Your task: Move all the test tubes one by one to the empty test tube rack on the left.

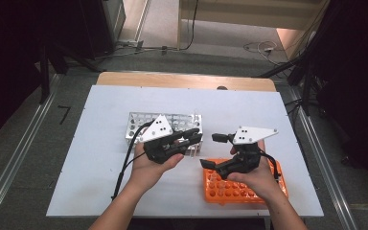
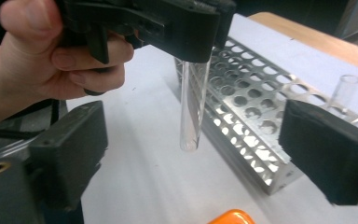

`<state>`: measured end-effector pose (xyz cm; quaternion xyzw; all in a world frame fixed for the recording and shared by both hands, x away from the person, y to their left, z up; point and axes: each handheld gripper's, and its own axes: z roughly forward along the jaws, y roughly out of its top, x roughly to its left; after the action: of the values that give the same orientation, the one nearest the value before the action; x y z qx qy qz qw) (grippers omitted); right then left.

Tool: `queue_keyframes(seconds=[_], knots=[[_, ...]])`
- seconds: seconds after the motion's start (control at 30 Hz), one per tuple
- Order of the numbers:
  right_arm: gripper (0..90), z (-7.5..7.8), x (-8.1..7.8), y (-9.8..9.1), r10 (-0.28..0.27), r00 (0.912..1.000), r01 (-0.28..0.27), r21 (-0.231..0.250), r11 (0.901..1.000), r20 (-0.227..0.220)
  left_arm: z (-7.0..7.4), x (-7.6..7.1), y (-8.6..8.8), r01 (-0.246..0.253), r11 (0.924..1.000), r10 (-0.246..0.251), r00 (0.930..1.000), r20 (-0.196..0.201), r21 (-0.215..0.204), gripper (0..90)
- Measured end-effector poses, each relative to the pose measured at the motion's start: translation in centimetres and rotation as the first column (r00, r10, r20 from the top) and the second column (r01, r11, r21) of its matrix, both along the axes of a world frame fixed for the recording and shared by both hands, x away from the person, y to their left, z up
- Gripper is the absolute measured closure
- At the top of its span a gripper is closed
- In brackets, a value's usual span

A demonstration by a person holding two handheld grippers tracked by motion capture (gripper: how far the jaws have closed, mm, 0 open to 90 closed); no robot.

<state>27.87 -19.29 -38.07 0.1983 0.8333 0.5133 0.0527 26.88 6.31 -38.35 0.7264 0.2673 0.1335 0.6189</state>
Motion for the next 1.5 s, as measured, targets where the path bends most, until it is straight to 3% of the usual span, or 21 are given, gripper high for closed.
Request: queue_keyframes(seconds=[0.23, 0.47, 0.9, 1.17, 1.5], knots=[[0.0, -0.1, 0.0, -2.2, -0.024, 0.9997, 0.024, 0.036, 0.9991, 0.0, 0.2, 1.3, 0.5, -0.04, 0.9991, 0.04, 0.9992, 0.003, -0.009, 75.9], [0.0, -0.7, -0.4, -5.2, -0.081, 0.9967, 0.081, 0.05, 0.9954, -0.007, 0.1, 3.1, 0.8, -0.085, 0.9963, 0.085, 0.9964, 0.002, -0.01, 76.0], [0.0, -2.4, -1.4, -10.6, -0.193, 0.981, 0.194, 0.053, 0.9796, -0.018, -0.5, 6.6, 0.7, -0.165, 0.9861, 0.165, 0.9862, -0.015, -0.02, 76.0], [0.0, -3.2, -2.1, -12.4, -0.225, 0.9742, 0.225, 0.049, 0.973, -0.021, -0.9, 8.5, 0.3, -0.209, 0.9776, 0.209, 0.9777, -0.023, -0.022, 76.0], [0.0, -3.6, -2.4, -13.1, -0.238, 0.971, 0.239, 0.045, 0.97, -0.023, -1.4, 10.6, 0.0, -0.262, 0.9647, 0.262, 0.9648, -0.028, -0.023, 76.0]])
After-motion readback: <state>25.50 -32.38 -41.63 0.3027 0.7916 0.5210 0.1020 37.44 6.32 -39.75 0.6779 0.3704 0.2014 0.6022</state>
